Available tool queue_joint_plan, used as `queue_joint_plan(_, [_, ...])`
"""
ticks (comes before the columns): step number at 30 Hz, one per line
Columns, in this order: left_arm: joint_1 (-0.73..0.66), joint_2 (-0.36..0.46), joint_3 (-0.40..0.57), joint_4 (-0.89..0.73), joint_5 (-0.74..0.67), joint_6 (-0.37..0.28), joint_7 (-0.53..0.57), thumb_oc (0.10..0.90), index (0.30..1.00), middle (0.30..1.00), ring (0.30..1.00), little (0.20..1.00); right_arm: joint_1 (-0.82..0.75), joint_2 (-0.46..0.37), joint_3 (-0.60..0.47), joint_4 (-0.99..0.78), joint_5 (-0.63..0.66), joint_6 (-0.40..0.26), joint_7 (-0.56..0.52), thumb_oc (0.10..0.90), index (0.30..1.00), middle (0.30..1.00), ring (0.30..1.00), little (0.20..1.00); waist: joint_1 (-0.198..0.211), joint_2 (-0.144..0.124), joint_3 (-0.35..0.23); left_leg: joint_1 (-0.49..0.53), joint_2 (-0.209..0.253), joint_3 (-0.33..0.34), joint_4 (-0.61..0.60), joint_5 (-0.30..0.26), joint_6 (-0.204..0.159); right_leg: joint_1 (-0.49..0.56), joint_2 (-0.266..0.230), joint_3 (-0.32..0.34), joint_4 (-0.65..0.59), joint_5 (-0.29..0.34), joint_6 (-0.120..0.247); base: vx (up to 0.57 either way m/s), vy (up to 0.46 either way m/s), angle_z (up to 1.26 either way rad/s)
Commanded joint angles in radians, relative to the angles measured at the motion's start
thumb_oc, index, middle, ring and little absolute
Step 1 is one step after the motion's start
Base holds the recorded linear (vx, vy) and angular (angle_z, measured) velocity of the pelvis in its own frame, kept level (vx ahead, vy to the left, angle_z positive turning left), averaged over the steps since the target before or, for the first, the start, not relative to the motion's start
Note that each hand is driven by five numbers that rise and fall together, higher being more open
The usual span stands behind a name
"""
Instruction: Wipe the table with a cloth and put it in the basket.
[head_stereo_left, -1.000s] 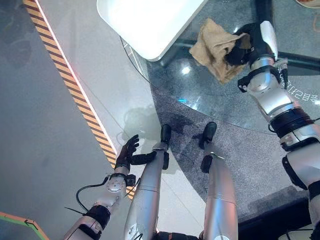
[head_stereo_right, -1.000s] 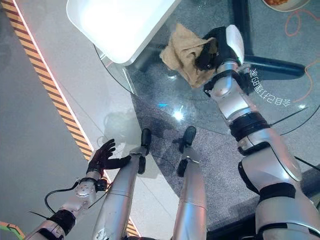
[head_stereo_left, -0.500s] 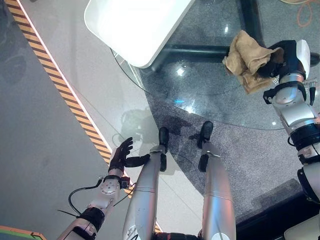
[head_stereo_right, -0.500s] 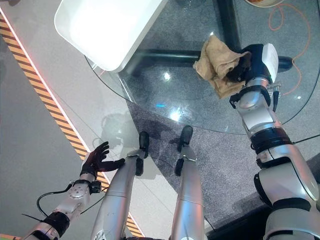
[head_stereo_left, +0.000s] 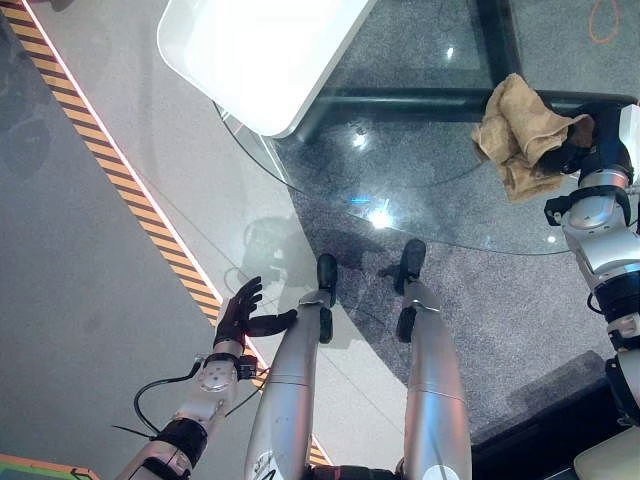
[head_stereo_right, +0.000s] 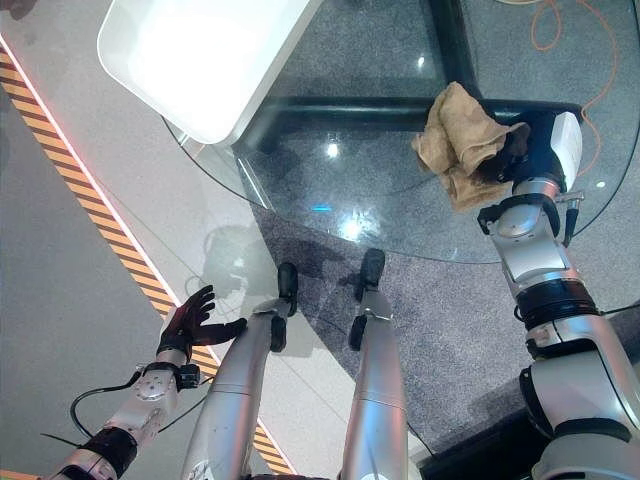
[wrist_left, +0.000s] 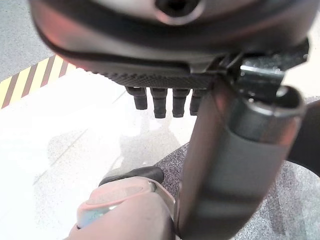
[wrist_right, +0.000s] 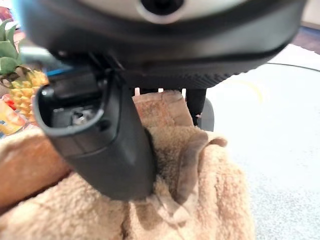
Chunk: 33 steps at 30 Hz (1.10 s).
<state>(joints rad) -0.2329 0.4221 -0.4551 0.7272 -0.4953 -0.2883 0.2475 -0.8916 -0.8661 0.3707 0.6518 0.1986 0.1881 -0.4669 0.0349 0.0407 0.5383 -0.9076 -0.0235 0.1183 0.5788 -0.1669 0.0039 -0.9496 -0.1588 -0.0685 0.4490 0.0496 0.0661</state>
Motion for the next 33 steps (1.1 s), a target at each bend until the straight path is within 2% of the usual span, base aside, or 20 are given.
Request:
queue_joint_plan(1, [0.181,0.004,0.023,-0.019,0.018,0.014,-0.001,0.8,0.9,0.9,0.9,0.9,0.026,-0.196,-0.034,-0.085,-0.046,-0.028,-0.049,0.8,0.9,0.9,0.9,0.9,-0.007,0.062,-0.018,0.046,-0.009,0.014,-0.065,0.037,0.036,0.022,0.065,-0.078,0.073,-0.096,-0.038,0.0,0.0,0.0])
queue_joint_plan(5, [0.182,-0.001,0.038,-0.021,0.024,0.026,0.001,0.8,0.9,0.9,0.9,0.9,0.027,-0.179,-0.035,-0.185,-0.076,-0.048,-0.021,0.8,0.9,0.9,0.9,0.9,-0.006,0.057,-0.018,0.05,-0.009,0.015,-0.068,0.037,0.038,0.023,0.065,-0.079,0.076,-0.097,-0.037,0.0,0.008,0.0])
queue_joint_plan(11, [0.19,-0.008,0.06,-0.021,0.033,0.028,-0.007,0.8,0.9,0.9,0.9,0.9,0.047,-0.16,-0.048,-0.302,-0.114,-0.034,0.024,0.8,0.9,0.9,0.9,0.9,-0.008,0.049,-0.018,0.051,-0.009,0.014,-0.068,0.036,0.041,0.024,0.067,-0.078,0.079,-0.099,-0.036,0.0,0.0,0.0])
queue_joint_plan(21, [0.201,-0.02,0.107,-0.018,0.045,0.03,-0.01,0.8,0.9,0.9,0.9,0.9,0.191,-0.104,-0.097,-0.517,-0.185,-0.02,0.128,0.8,0.9,0.9,0.9,0.9,-0.022,0.026,-0.018,0.055,-0.003,0.021,-0.074,0.039,0.046,0.031,0.074,-0.076,0.073,-0.092,-0.031,0.0,0.0,0.0])
queue_joint_plan(28, [0.199,-0.03,0.12,-0.006,0.054,0.026,-0.012,0.8,0.9,0.9,0.9,0.9,0.225,-0.071,-0.096,-0.592,-0.234,-0.032,0.143,0.8,0.9,0.9,0.9,0.9,-0.024,0.018,-0.018,0.053,-0.002,0.02,-0.074,0.04,0.045,0.033,0.074,-0.076,0.073,-0.094,-0.028,0.0,0.0,0.0])
queue_joint_plan(33, [0.181,-0.041,0.109,-0.001,0.065,0.032,-0.005,0.8,0.9,0.9,0.9,0.9,0.189,-0.021,-0.061,-0.587,-0.248,0.007,0.097,0.8,0.9,0.9,0.9,0.9,-0.014,0.019,-0.018,0.046,-0.004,0.013,-0.074,0.042,0.044,0.031,0.074,-0.079,0.07,-0.093,-0.027,0.0,0.0,0.0])
